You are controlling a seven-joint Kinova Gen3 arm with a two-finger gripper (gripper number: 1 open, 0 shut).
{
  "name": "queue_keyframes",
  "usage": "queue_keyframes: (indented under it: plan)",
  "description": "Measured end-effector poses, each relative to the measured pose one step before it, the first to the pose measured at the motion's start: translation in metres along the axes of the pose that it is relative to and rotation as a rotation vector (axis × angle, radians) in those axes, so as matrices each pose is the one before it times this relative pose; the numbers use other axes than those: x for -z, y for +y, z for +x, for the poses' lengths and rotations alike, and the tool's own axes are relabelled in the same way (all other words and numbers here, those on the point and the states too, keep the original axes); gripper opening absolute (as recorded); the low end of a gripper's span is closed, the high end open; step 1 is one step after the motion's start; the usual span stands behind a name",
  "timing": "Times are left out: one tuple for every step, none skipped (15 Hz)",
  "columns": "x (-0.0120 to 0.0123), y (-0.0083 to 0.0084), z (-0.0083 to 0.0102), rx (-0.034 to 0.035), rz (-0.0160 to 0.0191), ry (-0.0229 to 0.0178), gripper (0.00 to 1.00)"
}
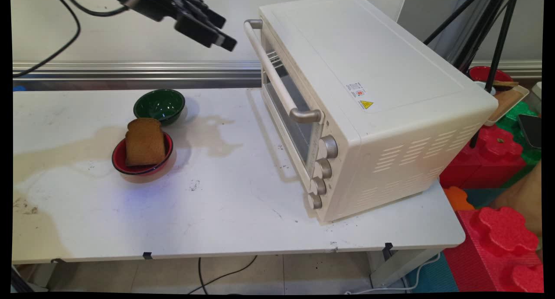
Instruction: Open the oven
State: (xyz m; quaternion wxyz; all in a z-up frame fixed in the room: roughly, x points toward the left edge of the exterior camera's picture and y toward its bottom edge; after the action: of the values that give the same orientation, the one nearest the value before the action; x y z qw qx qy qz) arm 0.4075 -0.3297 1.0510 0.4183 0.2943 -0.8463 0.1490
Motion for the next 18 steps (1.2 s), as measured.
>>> queue_keyframes:
  plan:
    - [-0.00926,-0.00004,0.00235,0.00349,-0.00628,-0.00131,1.0]
    - [-0.00859,-0.00003,0.00254,0.00138,-0.00582,-0.00014,1.0]
    - [-0.00524,-0.00001,0.00144,0.00096,-0.00333,-0.00016,1.0]
    - [-0.0087,0.00002,0.00241,0.00109,-0.00494,-0.00074,1.0]
    - [-0.00677,-0.00005,0.00153,0.00097,-0.00344,-0.00167,1.0]
    - [-0.0038,-0.00001,0.0006,0.00143,-0.00112,-0.00157,1.0]
    - [-0.00565,0.00003,0.00115,0.00126,-0.0026,-0.00213,1.0]
    - [-0.00454,0.00004,0.00098,0.0011,-0.00189,-0.00202,1.0]
    - [-0.00476,0.00012,0.00099,0.00153,-0.00152,-0.00156,1.0]
    - [-0.00422,0.00011,0.00097,0.00198,-0.00085,-0.00057,1.0]
    - [-0.00373,0.00002,0.001,0.0022,0.00027,0.0003,1.0]
    - [-0.004,0.0001,0.00113,0.00205,0.00029,0.00068,1.0]
    - [-0.00487,0.00019,0.00152,0.00206,0.00044,0.00121,0.0]
    - [-0.00281,0.00008,0.00087,0.00039,0.00112,0.00082,0.0]
    - [-0.00221,0.00013,0.00078,0.00036,0.00069,0.00068,0.0]
    - [-0.00232,0.00013,0.00074,-0.00001,0.00102,0.00036,0.0]
    - [-0.00236,0.00014,0.00085,-0.0003,0.0008,0.00018,0.0]
    - [-0.00215,0.00021,0.0004,0.0005,-0.00049,-0.00135,0.0]
